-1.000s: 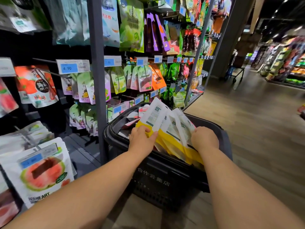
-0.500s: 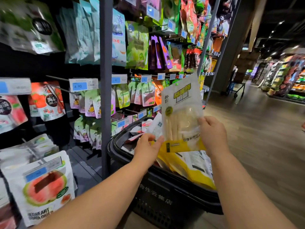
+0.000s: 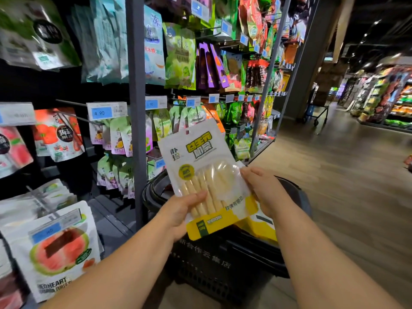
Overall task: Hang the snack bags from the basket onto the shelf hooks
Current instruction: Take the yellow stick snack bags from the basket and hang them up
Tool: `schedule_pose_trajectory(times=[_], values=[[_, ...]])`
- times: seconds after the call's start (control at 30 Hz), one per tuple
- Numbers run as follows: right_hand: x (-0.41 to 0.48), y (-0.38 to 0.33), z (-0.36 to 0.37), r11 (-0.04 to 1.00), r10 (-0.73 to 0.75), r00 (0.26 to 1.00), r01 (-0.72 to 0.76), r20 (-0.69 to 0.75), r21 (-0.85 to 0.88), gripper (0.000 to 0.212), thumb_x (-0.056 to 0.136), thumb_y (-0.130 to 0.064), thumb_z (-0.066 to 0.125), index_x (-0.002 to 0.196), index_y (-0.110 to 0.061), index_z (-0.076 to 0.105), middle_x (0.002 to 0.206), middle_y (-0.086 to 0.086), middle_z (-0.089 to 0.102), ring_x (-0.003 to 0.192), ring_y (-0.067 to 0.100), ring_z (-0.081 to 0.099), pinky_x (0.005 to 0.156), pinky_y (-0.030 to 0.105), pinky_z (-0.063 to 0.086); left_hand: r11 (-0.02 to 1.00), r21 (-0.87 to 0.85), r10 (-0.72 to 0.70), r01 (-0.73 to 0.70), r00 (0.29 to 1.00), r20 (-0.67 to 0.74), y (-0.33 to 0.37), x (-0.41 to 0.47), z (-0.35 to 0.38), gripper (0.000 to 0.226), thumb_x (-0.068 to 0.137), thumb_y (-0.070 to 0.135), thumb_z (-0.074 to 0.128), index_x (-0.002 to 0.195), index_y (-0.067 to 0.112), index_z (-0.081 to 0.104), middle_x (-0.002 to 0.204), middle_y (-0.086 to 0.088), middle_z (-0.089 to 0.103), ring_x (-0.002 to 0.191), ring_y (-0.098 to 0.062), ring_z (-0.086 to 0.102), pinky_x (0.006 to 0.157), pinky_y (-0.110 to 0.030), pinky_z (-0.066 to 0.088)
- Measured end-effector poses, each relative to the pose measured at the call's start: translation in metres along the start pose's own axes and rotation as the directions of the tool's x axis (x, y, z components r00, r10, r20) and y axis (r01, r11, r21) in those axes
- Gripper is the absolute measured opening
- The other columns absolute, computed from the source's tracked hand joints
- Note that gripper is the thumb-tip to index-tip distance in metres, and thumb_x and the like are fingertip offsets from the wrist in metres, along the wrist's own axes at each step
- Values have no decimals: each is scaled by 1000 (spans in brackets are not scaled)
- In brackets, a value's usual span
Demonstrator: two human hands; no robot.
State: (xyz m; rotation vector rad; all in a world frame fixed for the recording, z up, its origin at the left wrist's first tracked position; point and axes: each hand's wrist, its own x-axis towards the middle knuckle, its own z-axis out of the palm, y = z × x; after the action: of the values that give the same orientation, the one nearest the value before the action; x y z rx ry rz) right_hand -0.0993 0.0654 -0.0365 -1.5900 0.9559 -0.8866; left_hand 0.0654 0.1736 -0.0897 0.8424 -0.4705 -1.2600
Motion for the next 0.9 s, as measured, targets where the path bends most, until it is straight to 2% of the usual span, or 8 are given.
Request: schedule_pose_trajectory(times=[0.1,0.17,0.27,0.4,0.47,0.7,0.8,0.9], values=[[10,17,-13,962,34,979,-86,-201,-259,32,99,-33,51,102,-7,70,112,15,68,102,29,60,87,38,46,999,34,15,-13,998,-66,-5,-3,-10,39,70,0,68,108,-1,67,90,-20,75,77,-32,74,67,-49,61],[11,31,-19,869,160,961,-245,-225,-430,47,101,-41,44,125,-4,62,130,15,61,110,29,54,91,35,39,998,61,16,-9,993,-116,-5,-4,-16,30,71,1,69,101,-2,67,79,-16,75,67,-27,74,54,-40,60],[15,51,-22,745,372,911,-409,-180,-527,77,96,-61,41,155,-13,28,157,11,34,142,31,34,114,40,25,990,140,26,1,982,-188,-6,-5,-25,22,82,-1,66,104,-5,66,75,-12,75,62,-21,73,49,-31,57],[9,55,-17,748,418,891,-449,-178,-488,95,90,-65,54,158,-12,12,162,11,23,147,32,24,116,39,24,980,198,15,31,973,-231,-10,-2,-33,28,82,-1,69,110,-6,66,87,-16,75,71,-26,74,54,-35,59],[9,58,-14,753,426,884,-464,-193,-466,103,84,-70,58,158,-15,11,161,10,24,147,33,25,117,41,24,976,212,2,51,970,-242,-12,-2,-34,35,78,1,71,112,-7,66,98,-21,74,82,-31,73,68,-41,61],[30,77,-2,851,476,874,-485,-94,-201,149,27,-81,83,152,-34,16,146,6,44,127,35,51,103,51,47,977,208,4,51,967,-255,-14,-1,-39,20,81,-4,69,101,-2,69,101,-26,72,92,-39,70,89,-59,53],[27,70,0,853,448,887,-462,-114,-242,132,36,-72,79,149,-29,24,137,6,50,121,33,54,100,50,49,977,209,14,40,968,-251,-12,-2,-39,18,82,-4,67,99,-1,69,96,-24,73,86,-36,71,86,-56,54],[23,54,-3,773,385,914,-394,-127,-497,80,78,-51,62,145,-15,34,136,11,50,117,31,50,94,38,45,974,225,24,32,970,-240,-11,-2,-40,18,83,-4,67,100,1,69,94,-22,74,82,-35,72,82,-52,56]])
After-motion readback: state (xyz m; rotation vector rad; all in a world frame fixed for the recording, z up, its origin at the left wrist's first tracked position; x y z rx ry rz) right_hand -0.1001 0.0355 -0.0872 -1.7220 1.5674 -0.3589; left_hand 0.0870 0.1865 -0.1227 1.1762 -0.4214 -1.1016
